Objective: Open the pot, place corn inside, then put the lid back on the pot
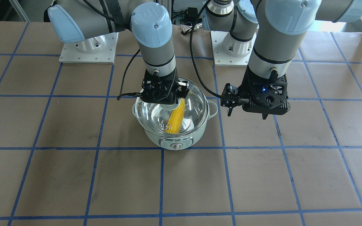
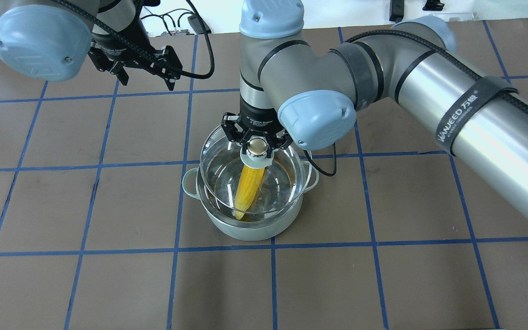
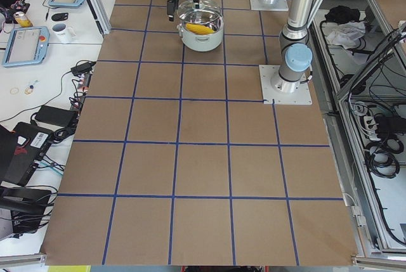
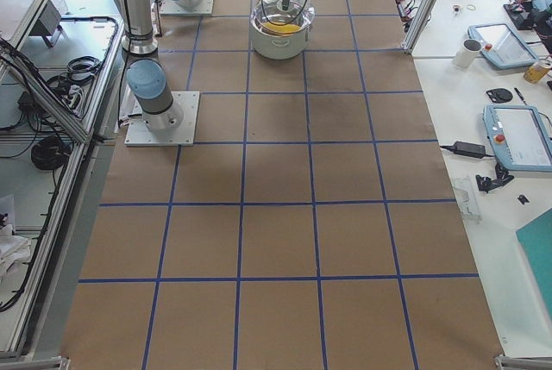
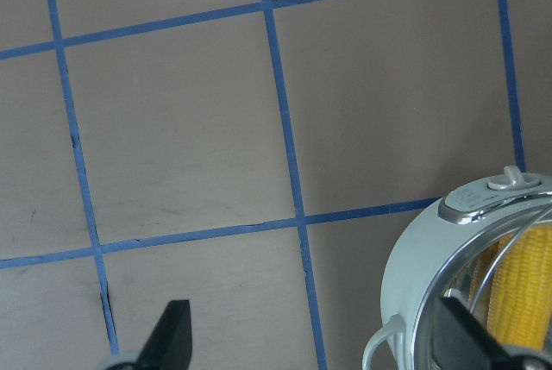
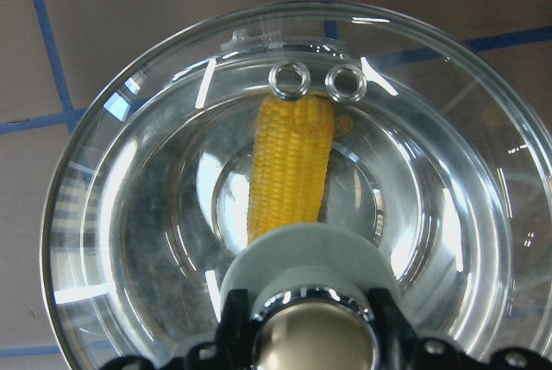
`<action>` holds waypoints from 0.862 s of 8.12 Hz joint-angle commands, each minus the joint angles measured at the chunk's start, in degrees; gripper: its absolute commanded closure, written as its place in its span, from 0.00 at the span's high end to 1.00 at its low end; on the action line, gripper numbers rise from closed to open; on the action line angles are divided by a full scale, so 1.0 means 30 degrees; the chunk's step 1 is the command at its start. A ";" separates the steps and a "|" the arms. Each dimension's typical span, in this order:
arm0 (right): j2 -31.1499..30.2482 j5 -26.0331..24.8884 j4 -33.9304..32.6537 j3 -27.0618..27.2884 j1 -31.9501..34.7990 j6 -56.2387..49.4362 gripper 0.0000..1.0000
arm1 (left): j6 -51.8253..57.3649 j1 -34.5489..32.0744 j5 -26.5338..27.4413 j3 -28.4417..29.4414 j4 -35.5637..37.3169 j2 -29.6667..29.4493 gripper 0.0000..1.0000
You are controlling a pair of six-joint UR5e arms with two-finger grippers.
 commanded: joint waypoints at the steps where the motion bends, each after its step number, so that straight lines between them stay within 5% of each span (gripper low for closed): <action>1: 0.0207 0.0075 -0.0348 0.0480 0.0493 0.1174 0.00 | 0.0055 0.0203 -0.0062 -0.0037 0.0063 -0.0014 1.00; 4: 0.0267 0.0075 -0.0172 0.0540 0.0815 0.1324 0.00 | -0.0032 0.1991 -0.0999 -0.0240 -0.0142 0.0364 1.00; 7: 0.0354 -0.0099 -0.0084 0.0687 0.0816 0.1093 0.00 | -0.0734 0.1963 -0.0970 -0.2722 0.0033 0.2381 1.00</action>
